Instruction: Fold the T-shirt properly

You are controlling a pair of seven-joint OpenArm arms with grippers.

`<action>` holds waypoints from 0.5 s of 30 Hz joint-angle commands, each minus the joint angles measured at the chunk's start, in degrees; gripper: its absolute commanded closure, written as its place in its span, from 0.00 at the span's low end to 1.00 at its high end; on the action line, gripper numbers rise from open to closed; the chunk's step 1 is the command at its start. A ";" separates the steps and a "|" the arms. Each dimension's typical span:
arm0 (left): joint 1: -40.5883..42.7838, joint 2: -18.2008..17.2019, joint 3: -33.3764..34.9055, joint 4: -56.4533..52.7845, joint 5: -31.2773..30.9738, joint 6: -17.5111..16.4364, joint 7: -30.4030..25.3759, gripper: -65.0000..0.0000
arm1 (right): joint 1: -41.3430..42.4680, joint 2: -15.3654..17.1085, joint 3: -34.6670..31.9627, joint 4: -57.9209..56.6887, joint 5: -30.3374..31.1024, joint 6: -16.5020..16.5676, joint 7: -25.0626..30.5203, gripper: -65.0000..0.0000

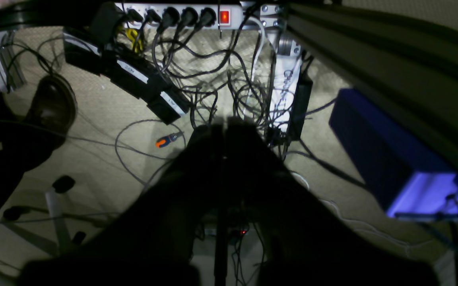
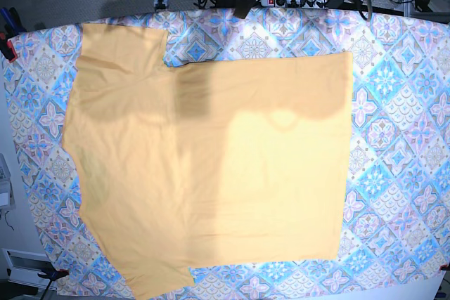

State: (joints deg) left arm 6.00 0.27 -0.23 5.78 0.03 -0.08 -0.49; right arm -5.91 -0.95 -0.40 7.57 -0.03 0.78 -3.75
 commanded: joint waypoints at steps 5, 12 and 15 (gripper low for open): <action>4.33 -1.20 0.10 3.76 0.19 0.03 0.27 1.00 | -3.10 2.05 -0.08 -0.06 0.08 -0.12 2.30 1.00; 7.85 -1.90 0.10 6.39 0.19 0.03 0.27 1.00 | -7.32 3.46 -0.08 0.03 0.08 -0.12 5.99 1.00; 8.81 -2.60 0.10 6.39 0.19 0.03 0.27 1.00 | -9.08 3.90 -0.08 0.56 -0.01 -0.12 7.48 1.00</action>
State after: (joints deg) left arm 14.11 -1.78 -0.19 12.27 -0.01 -0.27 -0.45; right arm -14.52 2.44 -0.40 8.05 -0.05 0.80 3.29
